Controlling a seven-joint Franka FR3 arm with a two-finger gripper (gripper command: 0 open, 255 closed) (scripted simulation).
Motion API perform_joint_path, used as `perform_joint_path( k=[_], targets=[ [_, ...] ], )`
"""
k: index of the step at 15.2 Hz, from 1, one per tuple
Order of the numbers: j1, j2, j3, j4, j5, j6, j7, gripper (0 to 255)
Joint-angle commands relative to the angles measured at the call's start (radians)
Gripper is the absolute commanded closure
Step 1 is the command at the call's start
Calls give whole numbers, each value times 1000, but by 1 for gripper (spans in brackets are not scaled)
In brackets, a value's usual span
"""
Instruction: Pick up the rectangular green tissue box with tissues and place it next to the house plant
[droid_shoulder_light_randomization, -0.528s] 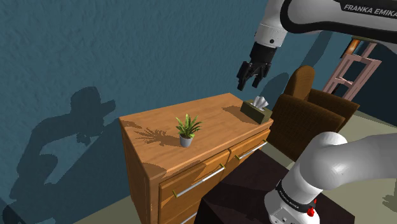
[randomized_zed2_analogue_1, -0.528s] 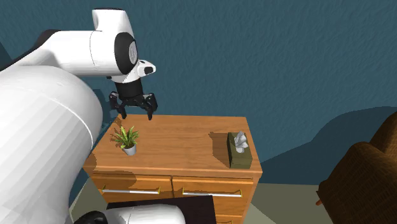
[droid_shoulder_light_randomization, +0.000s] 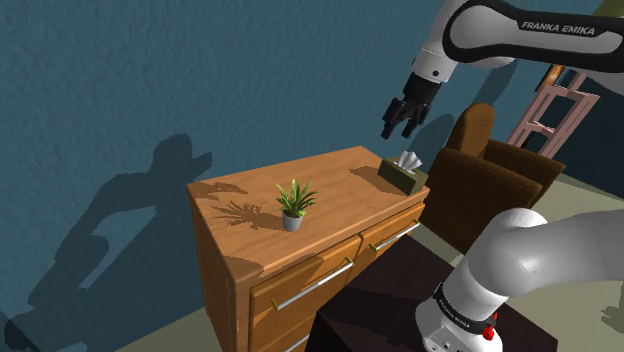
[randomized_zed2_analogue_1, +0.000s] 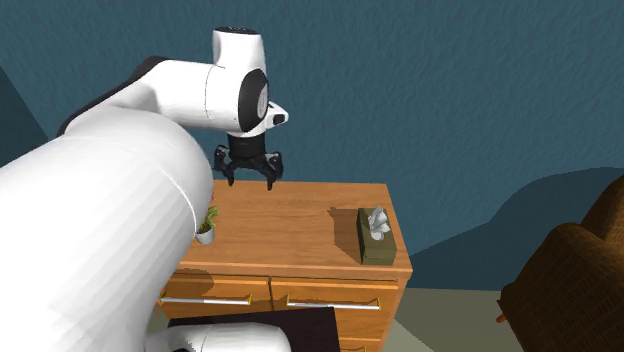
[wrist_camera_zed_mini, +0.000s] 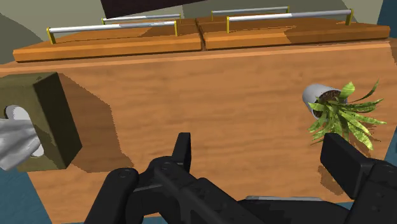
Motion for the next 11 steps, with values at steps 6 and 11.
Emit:
perform_joint_path(
  k=[6, 11],
  targets=[
    [-41, 80, -190, -17, -9, 139, -161, 0],
    [-45, 179, -336, 10, 19, 228, -289, 0]
  ],
)
